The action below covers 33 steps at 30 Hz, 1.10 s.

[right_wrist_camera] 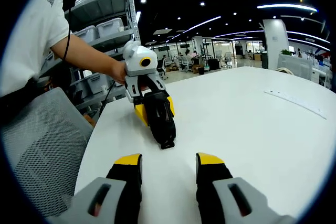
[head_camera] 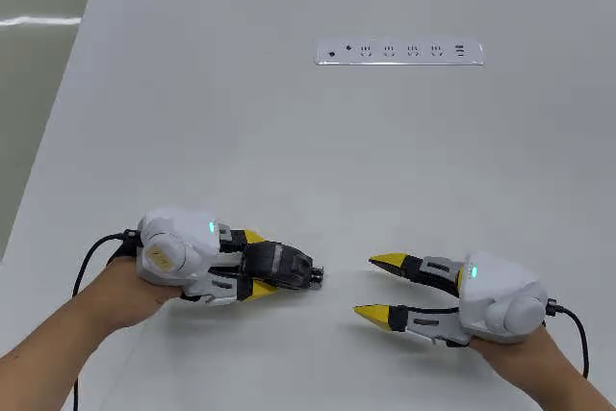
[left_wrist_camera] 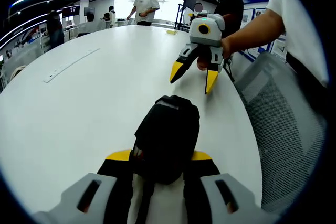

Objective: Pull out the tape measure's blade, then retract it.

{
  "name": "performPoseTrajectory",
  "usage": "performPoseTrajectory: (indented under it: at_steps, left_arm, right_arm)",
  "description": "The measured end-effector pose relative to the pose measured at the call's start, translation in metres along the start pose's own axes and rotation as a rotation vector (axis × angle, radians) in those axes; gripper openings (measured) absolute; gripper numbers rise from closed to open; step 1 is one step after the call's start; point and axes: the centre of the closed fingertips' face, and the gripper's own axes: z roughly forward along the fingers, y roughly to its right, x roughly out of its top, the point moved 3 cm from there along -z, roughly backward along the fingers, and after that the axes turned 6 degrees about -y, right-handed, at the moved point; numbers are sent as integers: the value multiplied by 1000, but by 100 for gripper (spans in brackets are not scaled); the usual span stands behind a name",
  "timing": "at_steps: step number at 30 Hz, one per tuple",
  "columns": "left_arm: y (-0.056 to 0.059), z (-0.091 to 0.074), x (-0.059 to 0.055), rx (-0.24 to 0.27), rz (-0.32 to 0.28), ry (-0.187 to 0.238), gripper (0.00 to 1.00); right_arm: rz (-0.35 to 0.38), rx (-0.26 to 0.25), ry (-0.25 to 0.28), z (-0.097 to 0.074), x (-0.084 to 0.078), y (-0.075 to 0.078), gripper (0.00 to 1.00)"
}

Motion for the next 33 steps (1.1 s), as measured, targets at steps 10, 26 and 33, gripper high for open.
performPoseTrajectory:
  at_steps: [10,26,33]
  left_arm:
    - [-1,0,-1,15,-9,6,33]
    - [-1,1,-2,9,-12,0,33]
    - [-1,2,-2,11,-15,-4,33]
  right_arm:
    - [-37,42,9,19,5,-1,38]
    - [-50,72,15,45,6,2,35]
    - [-68,86,14,52,6,1,32]
